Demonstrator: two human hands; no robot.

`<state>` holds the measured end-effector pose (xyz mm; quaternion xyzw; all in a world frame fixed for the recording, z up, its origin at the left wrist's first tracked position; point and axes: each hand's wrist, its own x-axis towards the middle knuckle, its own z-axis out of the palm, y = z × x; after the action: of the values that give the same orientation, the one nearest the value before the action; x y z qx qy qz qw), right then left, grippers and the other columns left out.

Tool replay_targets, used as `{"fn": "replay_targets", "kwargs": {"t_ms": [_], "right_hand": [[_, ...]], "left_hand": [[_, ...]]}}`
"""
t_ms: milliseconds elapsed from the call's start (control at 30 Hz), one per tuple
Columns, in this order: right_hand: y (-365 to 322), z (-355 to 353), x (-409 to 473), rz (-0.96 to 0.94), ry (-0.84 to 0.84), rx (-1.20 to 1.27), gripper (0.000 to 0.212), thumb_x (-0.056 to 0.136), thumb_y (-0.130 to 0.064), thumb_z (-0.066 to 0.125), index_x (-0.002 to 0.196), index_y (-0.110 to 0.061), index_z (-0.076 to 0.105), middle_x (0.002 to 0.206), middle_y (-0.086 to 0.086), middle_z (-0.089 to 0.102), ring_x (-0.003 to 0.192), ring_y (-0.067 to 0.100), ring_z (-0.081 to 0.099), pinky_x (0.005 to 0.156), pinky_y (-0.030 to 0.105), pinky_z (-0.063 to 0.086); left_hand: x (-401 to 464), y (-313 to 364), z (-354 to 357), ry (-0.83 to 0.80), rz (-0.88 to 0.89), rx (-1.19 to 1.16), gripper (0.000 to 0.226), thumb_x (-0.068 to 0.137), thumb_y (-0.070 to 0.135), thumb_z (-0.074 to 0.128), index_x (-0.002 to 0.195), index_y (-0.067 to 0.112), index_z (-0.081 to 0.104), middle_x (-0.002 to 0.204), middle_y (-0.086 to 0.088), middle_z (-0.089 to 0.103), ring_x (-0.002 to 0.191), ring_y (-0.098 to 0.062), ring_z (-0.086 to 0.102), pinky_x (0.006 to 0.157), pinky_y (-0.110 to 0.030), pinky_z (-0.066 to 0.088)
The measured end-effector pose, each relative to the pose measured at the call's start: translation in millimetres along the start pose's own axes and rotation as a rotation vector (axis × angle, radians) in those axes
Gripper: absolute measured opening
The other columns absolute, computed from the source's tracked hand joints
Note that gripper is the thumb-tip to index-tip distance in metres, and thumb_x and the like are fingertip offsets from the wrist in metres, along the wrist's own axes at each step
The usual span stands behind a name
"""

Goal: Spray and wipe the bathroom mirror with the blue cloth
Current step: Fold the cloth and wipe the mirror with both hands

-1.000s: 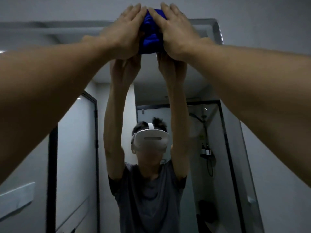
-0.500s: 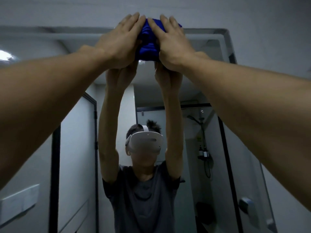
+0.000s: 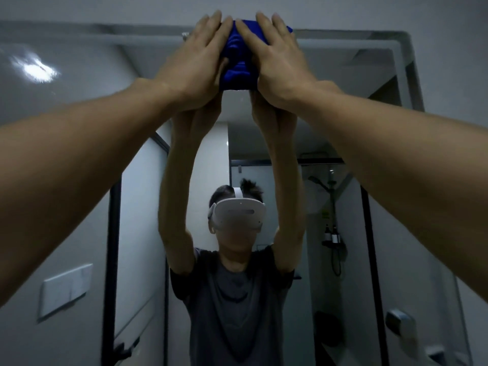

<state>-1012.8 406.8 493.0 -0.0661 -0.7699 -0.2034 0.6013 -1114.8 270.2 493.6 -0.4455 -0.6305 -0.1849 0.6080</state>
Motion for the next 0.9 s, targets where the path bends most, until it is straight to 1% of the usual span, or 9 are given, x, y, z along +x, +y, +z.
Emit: {"fn": "replay_targets", "kwargs": {"t_ms": [167,267,333,433,600,700,767,833,900], "right_hand": [[-4,10,-30,-0.027,-0.011,0.002,0.07,0.103,-0.03,0.049,0.159,-0.027,0.007,0.167,0.01,0.0,0.153,0.033,-0.007,0.123,0.048,0.002],[-7,16,-56,-0.058,0.022,-0.004,0.069,0.103,-0.03,0.048,0.159,-0.027,0.009,0.167,0.011,0.004,0.153,0.033,-0.003,0.124,0.047,0.003],[-10,20,-77,-0.083,0.004,0.003,0.068,0.102,-0.033,0.048,0.159,-0.027,0.01,0.167,0.011,0.005,0.153,0.034,-0.002,0.124,0.047,0.003],[-14,28,-108,-0.111,-0.009,0.013,0.072,0.1,-0.036,0.054,0.159,-0.027,0.012,0.166,0.012,0.009,0.153,0.034,0.002,0.122,0.048,0.004],[-29,43,-169,-0.135,0.039,0.03,0.075,0.096,-0.02,0.063,0.158,-0.024,0.021,0.164,0.013,0.019,0.152,0.035,0.011,0.121,0.045,0.003],[-41,47,-210,-0.14,0.036,0.066,0.074,0.093,-0.012,0.062,0.157,-0.02,0.025,0.163,0.015,0.022,0.151,0.036,0.013,0.123,0.049,0.008],[-50,48,-239,-0.142,0.007,0.102,0.07,0.093,-0.015,0.057,0.157,-0.017,0.027,0.162,0.017,0.023,0.151,0.037,0.014,0.124,0.053,0.012],[-58,50,-265,-0.142,-0.02,0.114,0.066,0.095,-0.019,0.053,0.156,-0.015,0.028,0.162,0.017,0.023,0.151,0.037,0.014,0.124,0.053,0.014],[-64,54,-291,-0.137,-0.027,0.103,0.067,0.096,-0.015,0.058,0.156,-0.014,0.029,0.162,0.018,0.023,0.151,0.037,0.014,0.123,0.054,0.015]], "left_hand": [[-33,6,10,-0.001,-0.014,0.018,0.062,0.106,0.032,0.034,0.158,0.014,0.006,0.167,-0.011,0.004,0.153,-0.03,0.005,0.122,-0.044,0.012],[-58,11,12,-0.018,0.034,0.06,0.065,0.105,0.039,0.034,0.158,0.013,0.006,0.166,-0.014,0.007,0.153,-0.031,0.007,0.122,-0.041,0.007],[-76,13,14,-0.051,0.058,0.083,0.07,0.103,0.046,0.035,0.158,0.014,0.006,0.166,-0.014,0.008,0.153,-0.032,0.008,0.123,-0.042,0.005],[-108,20,16,-0.096,0.069,0.082,0.074,0.1,0.049,0.041,0.158,0.015,0.009,0.164,-0.016,0.015,0.151,-0.035,0.015,0.122,-0.047,0.012],[-169,41,22,-0.108,0.076,0.105,0.073,0.096,0.041,0.042,0.157,0.01,0.017,0.156,-0.023,0.029,0.142,-0.04,0.028,0.118,-0.051,0.025],[-206,54,26,-0.128,0.084,0.106,0.071,0.095,0.033,0.049,0.155,0.006,0.022,0.15,-0.027,0.036,0.135,-0.043,0.035,0.112,-0.051,0.034],[-230,60,26,-0.136,0.11,0.108,0.07,0.094,0.027,0.054,0.153,0.003,0.025,0.146,-0.028,0.04,0.131,-0.042,0.038,0.109,-0.05,0.037],[-253,67,27,-0.143,0.137,0.103,0.067,0.093,0.022,0.052,0.152,0.001,0.028,0.144,-0.029,0.043,0.129,-0.042,0.04,0.107,-0.05,0.039],[-277,74,29,-0.148,0.158,0.091,0.066,0.093,0.016,0.056,0.151,0.0,0.031,0.144,-0.029,0.045,0.129,-0.043,0.043,0.108,-0.049,0.038]]}}
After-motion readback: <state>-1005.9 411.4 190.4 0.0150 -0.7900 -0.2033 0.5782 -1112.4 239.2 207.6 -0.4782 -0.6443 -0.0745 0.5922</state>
